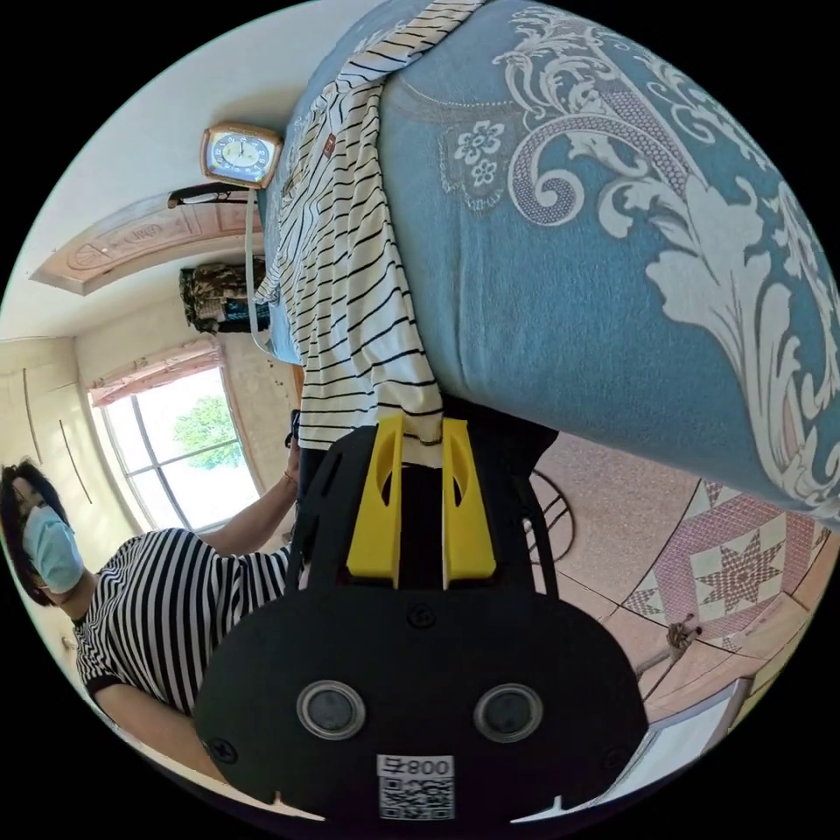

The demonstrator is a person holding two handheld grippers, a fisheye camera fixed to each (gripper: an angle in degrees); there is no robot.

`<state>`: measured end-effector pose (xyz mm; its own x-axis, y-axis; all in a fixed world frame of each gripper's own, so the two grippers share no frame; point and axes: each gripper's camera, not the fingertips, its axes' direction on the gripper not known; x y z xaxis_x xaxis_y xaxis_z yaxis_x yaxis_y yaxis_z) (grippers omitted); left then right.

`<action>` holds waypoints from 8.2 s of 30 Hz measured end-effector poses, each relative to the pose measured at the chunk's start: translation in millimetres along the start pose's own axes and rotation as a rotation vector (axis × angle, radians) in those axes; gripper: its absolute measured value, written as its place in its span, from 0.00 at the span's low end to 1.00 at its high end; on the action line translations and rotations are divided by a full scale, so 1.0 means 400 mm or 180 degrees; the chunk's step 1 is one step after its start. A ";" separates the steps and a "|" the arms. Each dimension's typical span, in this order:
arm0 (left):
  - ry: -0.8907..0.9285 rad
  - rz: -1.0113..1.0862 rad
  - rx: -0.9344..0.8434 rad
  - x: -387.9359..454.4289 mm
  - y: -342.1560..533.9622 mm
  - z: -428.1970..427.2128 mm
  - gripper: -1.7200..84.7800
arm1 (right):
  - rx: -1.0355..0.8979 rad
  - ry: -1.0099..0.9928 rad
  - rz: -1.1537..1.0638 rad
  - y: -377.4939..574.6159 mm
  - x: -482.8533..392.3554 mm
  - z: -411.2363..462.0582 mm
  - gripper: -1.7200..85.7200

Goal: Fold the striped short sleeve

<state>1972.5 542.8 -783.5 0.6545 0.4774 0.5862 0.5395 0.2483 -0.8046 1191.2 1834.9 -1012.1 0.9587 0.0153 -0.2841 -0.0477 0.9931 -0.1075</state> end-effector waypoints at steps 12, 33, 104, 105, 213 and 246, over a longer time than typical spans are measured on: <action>0.0215 0.0843 0.0076 0.183 0.020 -0.110 0.03 | 0.0195 -0.0145 -0.0513 0.143 -0.058 -0.187 0.03; -0.0905 0.0845 0.0496 0.332 -0.206 -0.047 0.11 | 0.0787 0.0618 -0.0474 -0.117 -0.053 -0.148 0.10; -0.2621 0.2621 0.0599 1.153 -1.180 0.760 0.09 | 0.0685 0.2187 -0.2717 -1.520 -0.672 0.479 0.03; -0.2657 0.2609 0.0588 1.149 -1.178 0.758 0.09 | 0.0651 0.2327 -0.2801 -1.515 -0.679 0.503 0.03; -0.1118 0.3722 -0.1319 1.085 -0.974 2.153 0.11 | 0.2752 0.1620 -0.0370 -0.680 0.096 -0.515 0.03; -0.1026 0.3191 -0.1717 1.044 -0.993 1.988 0.05 | 0.2463 0.1269 -0.1368 -0.428 -0.275 0.057 0.02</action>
<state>1610.3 1313.7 -294.6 0.7905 0.4664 -0.3970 0.0657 -0.7090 -0.7022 1100.3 1665.8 -940.6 0.6790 -0.2659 -0.6843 0.6188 0.7089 0.3384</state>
